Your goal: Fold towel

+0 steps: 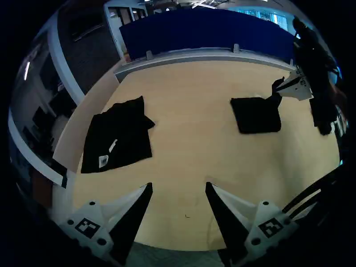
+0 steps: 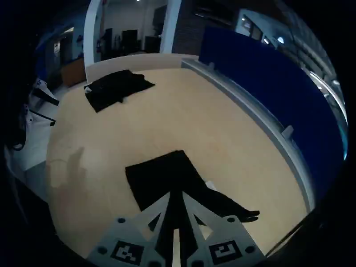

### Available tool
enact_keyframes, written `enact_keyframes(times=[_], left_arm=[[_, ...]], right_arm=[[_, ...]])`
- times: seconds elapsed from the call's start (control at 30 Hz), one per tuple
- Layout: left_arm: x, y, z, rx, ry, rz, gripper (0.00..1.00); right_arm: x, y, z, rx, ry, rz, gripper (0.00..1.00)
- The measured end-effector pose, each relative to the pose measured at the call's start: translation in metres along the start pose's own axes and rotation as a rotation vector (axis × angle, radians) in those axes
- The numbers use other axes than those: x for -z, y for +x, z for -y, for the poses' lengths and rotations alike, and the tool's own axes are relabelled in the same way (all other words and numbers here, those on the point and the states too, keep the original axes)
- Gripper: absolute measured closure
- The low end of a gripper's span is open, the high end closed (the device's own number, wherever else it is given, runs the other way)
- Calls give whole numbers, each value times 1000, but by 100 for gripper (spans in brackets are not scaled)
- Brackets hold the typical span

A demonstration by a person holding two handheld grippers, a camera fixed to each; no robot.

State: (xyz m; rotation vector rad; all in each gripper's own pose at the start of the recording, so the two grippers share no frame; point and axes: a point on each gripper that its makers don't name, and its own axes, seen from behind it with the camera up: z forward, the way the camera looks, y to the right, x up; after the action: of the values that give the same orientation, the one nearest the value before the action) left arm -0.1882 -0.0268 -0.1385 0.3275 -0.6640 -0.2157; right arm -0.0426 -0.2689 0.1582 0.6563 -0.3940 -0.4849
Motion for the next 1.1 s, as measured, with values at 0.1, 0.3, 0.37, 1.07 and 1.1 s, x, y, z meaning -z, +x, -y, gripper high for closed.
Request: enact_keyframes(times=[0.1, 0.3, 0.37, 1.07, 1.1], left_arm=[[1, -2, -1, 13, 5, -4, 12], [3, -9, -3, 32, 6, -4, 12], [4, -12, -3, 39, 7, -3, 12], [7, -11, -2, 43, 8, -9, 12], [7, -11, -2, 43, 8, -9, 12]], right_arm=[[-20, 8, 23, 32, 37, 5, 96], [-66, 4, 66, 30, 109, 22, 96], [-78, -2, 75, 21, 122, 35, 96], [-57, -6, 63, -128, 66, -8, 19], [-54, -8, 61, -135, 58, -7, 19]])
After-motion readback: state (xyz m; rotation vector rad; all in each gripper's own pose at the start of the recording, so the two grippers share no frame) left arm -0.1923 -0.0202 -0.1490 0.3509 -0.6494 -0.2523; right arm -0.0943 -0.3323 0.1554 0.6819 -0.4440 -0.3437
